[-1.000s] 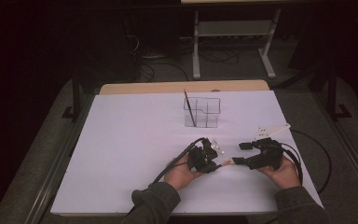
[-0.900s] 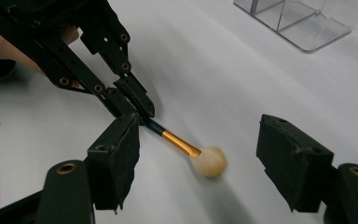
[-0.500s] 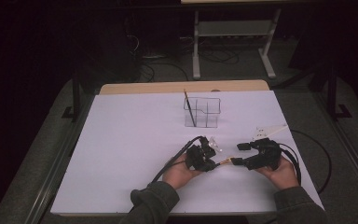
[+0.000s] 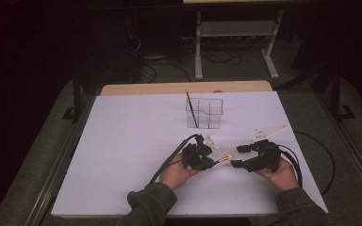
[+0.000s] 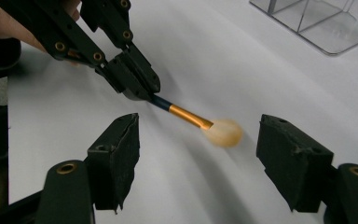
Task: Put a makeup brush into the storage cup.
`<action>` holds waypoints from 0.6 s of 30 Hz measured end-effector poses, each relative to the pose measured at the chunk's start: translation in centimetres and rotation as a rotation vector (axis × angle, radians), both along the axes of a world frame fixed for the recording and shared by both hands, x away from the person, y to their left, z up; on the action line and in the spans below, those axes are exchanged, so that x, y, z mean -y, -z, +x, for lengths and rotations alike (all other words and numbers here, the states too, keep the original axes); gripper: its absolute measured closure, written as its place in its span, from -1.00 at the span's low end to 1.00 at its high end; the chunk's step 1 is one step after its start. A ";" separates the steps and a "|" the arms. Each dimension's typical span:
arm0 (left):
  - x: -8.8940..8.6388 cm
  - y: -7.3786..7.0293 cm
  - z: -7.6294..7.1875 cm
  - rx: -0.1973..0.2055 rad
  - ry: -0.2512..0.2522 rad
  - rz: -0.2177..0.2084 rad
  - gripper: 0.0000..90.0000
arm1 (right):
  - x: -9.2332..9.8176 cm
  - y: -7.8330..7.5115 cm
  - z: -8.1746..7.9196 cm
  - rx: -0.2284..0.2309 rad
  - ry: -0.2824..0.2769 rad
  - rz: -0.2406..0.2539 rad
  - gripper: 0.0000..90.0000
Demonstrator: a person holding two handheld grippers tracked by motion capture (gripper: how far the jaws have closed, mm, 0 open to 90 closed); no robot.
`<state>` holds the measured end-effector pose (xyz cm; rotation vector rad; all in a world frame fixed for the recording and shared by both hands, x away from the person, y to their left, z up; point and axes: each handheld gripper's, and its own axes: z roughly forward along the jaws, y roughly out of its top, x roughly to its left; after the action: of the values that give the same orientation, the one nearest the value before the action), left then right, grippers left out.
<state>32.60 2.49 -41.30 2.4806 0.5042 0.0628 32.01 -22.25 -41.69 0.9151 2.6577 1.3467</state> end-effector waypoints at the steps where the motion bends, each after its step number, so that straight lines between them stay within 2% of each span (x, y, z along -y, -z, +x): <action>1: -0.1 -0.1 0.0 -0.002 -0.011 -0.008 0.85 | -0.1 0.0 0.0 0.005 -0.002 0.000 -0.36; 6: -0.9 -0.5 0.1 0.010 -0.013 -0.011 0.85 | -0.4 0.1 0.1 -0.003 -0.006 0.005 -0.35; 18: -2.3 -1.6 0.0 0.021 -0.058 -0.063 0.85 | -1.5 0.4 0.2 -0.025 -0.028 0.015 -0.34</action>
<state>32.63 4.81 -39.65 2.4015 0.5611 0.0952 32.23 -20.74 -42.06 0.9058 2.6927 1.3722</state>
